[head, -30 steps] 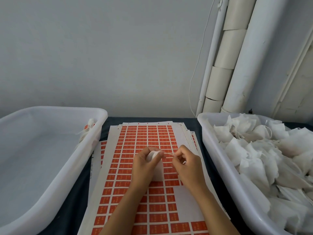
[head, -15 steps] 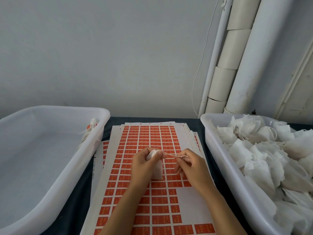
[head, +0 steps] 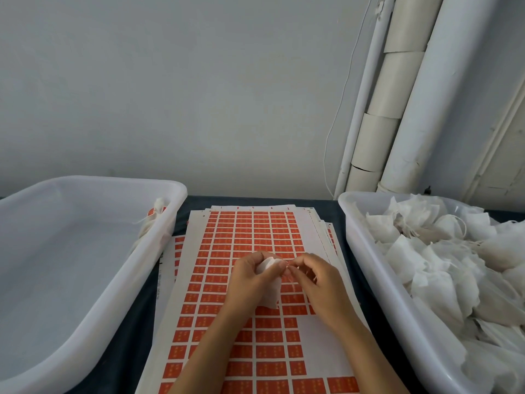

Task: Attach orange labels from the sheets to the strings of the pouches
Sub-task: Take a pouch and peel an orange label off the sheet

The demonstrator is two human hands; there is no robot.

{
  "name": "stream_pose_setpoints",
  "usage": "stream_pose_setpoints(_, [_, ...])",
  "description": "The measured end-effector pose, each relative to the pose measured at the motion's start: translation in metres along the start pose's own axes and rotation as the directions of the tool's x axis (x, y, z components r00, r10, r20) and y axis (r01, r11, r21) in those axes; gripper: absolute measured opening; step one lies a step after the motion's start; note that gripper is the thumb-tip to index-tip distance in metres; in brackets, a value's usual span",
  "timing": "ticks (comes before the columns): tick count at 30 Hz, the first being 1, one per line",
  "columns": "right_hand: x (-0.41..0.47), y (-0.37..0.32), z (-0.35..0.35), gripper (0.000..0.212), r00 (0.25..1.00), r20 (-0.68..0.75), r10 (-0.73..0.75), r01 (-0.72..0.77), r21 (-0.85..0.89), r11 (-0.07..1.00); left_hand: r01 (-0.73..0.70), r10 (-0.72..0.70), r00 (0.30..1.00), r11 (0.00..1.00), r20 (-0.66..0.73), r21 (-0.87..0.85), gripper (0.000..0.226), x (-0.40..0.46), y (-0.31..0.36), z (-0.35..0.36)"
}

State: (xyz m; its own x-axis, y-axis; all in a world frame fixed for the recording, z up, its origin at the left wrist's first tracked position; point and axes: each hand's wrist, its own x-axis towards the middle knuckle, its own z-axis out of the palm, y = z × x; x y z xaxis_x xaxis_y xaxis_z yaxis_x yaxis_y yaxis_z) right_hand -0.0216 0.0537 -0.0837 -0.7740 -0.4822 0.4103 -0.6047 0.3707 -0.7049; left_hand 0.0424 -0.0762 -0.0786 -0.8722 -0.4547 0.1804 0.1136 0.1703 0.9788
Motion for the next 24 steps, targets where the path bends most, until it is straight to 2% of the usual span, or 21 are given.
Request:
stream_pose_setpoints(2, [0.0019,-0.0022,-0.0001,0.026,0.999,-0.013,-0.053,0.052,-0.037,0.998,-0.019,0.019,0.999,1.0,0.03,0.004,0.008,-0.0007,0.0014,0.0006])
stream_pose_setpoints(4, [0.0021,-0.0061,-0.0014,0.03,0.996,0.016,-0.089,0.089,0.018,0.996,-0.037,0.036,0.998,0.999,0.06,0.013,0.007,-0.0009,0.0023,0.0005])
stream_pose_setpoints(7, [-0.0012,-0.0078,-0.0017,0.015,0.995,0.072,-0.069,0.062,0.092,0.994,-0.053,0.05,0.995,0.998,0.081,0.032,0.006,-0.0011,0.0022,0.0005])
stream_pose_setpoints(11, [-0.0032,-0.0073,-0.0044,0.007,0.997,0.036,-0.068,0.067,0.032,0.997,-0.057,0.053,0.998,0.995,0.044,0.085,0.006,-0.0008,0.0021,0.0007])
stream_pose_setpoints(16, [-0.0033,-0.008,-0.0039,0.018,0.997,0.019,-0.079,0.08,-0.06,0.995,-0.094,0.085,0.995,0.982,0.061,0.166,0.006,-0.0012,-0.0005,0.0033])
stream_pose_setpoints(19, [-0.0019,-0.0058,-0.0018,0.024,0.999,-0.022,-0.038,0.036,-0.098,0.995,-0.109,0.101,0.994,0.97,0.046,0.219,0.01,0.0001,-0.0016,0.0049])
stream_pose_setpoints(24, [-0.0003,-0.0058,-0.0014,0.028,0.995,-0.093,-0.022,0.013,-0.09,0.996,-0.084,0.082,0.996,0.98,0.015,0.179,0.011,0.0005,-0.0009,0.005])
